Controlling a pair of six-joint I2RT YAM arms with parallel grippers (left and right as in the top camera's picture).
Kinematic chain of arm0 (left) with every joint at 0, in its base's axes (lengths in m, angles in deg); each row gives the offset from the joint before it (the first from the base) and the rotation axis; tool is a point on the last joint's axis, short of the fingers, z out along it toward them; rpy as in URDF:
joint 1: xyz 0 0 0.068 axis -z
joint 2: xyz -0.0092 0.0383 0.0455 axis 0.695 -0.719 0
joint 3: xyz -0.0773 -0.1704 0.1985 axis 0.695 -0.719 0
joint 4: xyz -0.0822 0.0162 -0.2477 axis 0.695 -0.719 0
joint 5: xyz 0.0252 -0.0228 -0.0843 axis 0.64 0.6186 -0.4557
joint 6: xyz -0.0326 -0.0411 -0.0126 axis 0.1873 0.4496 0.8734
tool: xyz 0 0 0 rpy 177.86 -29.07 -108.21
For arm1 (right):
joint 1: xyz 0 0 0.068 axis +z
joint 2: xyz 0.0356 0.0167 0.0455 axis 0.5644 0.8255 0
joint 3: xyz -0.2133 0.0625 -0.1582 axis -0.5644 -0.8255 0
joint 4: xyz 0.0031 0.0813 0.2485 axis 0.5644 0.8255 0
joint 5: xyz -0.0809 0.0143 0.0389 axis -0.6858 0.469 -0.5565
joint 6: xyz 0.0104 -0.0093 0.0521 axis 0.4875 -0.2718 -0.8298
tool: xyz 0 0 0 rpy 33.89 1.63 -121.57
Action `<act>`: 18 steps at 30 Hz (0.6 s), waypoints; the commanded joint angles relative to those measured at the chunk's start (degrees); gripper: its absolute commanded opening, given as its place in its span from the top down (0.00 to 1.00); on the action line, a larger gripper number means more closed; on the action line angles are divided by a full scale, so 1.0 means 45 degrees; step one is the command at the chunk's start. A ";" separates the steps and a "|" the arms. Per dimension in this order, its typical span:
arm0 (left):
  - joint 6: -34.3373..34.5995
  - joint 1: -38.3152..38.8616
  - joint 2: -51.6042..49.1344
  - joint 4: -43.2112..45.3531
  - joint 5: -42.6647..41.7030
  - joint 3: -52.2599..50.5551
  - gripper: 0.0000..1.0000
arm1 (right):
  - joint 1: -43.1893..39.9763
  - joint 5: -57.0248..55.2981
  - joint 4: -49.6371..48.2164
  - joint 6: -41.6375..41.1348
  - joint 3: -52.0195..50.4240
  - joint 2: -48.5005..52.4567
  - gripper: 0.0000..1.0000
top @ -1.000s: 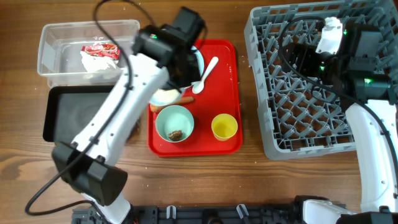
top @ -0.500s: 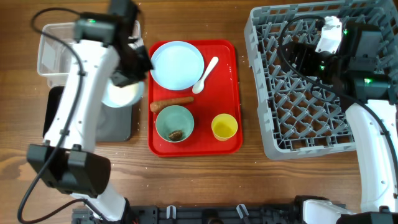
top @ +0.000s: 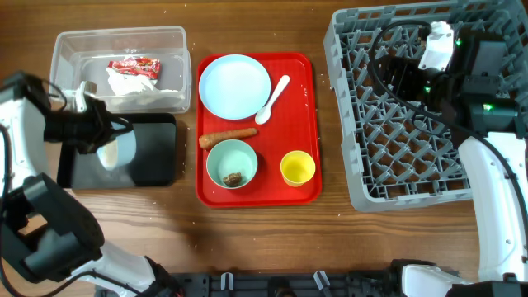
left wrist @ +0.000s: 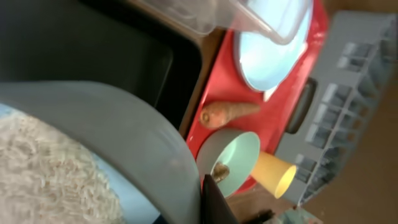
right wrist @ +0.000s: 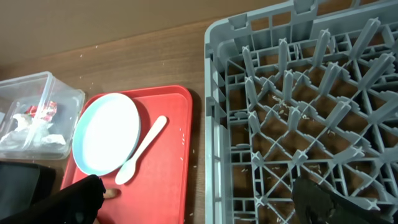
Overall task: Sort waste into correct bins and load items into the dishwasher rack
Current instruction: 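Tip the rice bowl over the black tray to pour out rice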
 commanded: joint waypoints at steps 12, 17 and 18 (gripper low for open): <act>-0.1603 -0.3487 -0.0136 0.1015 -0.7067 -0.2705 0.96 | 0.0049 -0.0063 0.0185 -0.0063 0.0267 0.0107 0.00; -0.0636 -0.4085 -0.0136 0.0544 -0.8480 -0.2705 0.96 | 0.0049 -0.0068 0.0418 -0.0053 0.0267 0.0107 0.00; -0.0607 -0.4192 -0.0136 0.0539 -0.8733 -0.2705 0.96 | 0.0049 -0.0068 0.0452 -0.0053 0.0267 0.0107 0.00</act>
